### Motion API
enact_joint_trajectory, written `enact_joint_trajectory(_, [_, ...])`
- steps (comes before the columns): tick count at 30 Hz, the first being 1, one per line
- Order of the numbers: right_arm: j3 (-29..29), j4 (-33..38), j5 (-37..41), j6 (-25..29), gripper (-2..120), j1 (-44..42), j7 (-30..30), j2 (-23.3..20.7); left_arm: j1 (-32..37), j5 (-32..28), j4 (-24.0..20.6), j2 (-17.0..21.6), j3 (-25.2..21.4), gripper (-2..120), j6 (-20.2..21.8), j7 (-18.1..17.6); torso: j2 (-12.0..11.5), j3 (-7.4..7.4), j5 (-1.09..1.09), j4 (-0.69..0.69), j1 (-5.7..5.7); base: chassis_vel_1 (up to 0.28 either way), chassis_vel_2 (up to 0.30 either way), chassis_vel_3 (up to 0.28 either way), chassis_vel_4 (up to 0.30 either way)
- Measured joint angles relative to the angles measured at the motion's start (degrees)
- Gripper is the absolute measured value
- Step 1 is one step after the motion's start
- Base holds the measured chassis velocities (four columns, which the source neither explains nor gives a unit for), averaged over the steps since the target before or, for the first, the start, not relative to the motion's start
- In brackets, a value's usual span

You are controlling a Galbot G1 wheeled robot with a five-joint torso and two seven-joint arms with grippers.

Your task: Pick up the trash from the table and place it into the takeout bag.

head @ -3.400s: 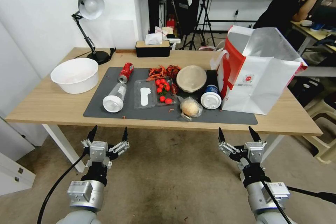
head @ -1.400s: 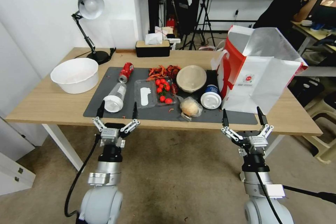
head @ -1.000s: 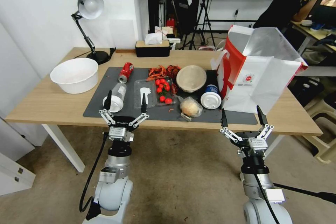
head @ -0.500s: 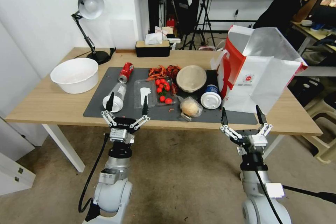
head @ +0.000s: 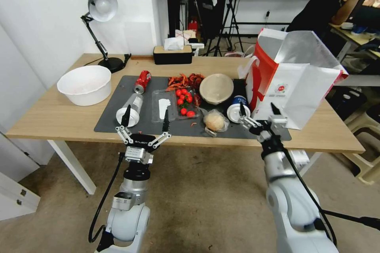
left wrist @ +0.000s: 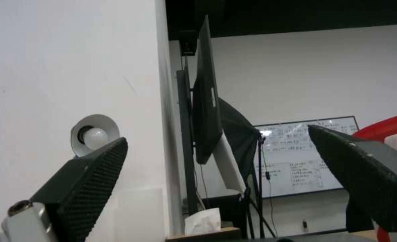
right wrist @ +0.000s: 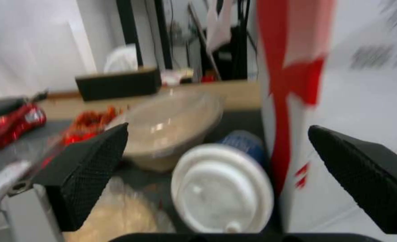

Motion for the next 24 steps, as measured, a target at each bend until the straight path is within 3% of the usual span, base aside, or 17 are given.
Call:
enact_joint_trajectory(8, [-1.3, -1.7, 0.1, -5.2, 100, 2.3, 1.5, -0.3, -0.1, 0.0, 0.2, 0.0, -0.3, 100, -0.1, 0.0, 0.0, 0.0, 0.0, -0.01, 0.01, 0.0, 0.0, 0.0, 0.0])
enact_joint_trajectory(13, [-4.2, -3.9, 0.4, -9.2, 100, 4.9, 4.8, 0.3, -0.5, 0.0, 0.9, 0.0, -0.4, 100, -0.4, -0.1, 0.0, 0.0, 0.0, -0.01, 0.0, 0.0, 0.0, 0.0, 0.0])
enact_joint_trajectory(15, [-4.9, -4.6, 0.6, -13.3, 100, 6.5, 8.1, 1.2, -0.9, 0.0, 1.6, 0.0, -0.7, 100, -0.6, -0.2, 0.0, 0.0, -0.01, -0.01, 0.01, 0.0, 0.0, 0.0, 0.0])
enact_joint_trajectory(24, [-4.1, -8.9, 2.3, -14.7, 100, 10.5, 9.9, 1.2, -1.9, -0.2, 2.7, 0.3, -0.7, 100, -0.9, -0.2, 0.0, 0.0, 0.0, 0.0, 0.01, 0.0, 0.0, 0.0, 0.0])
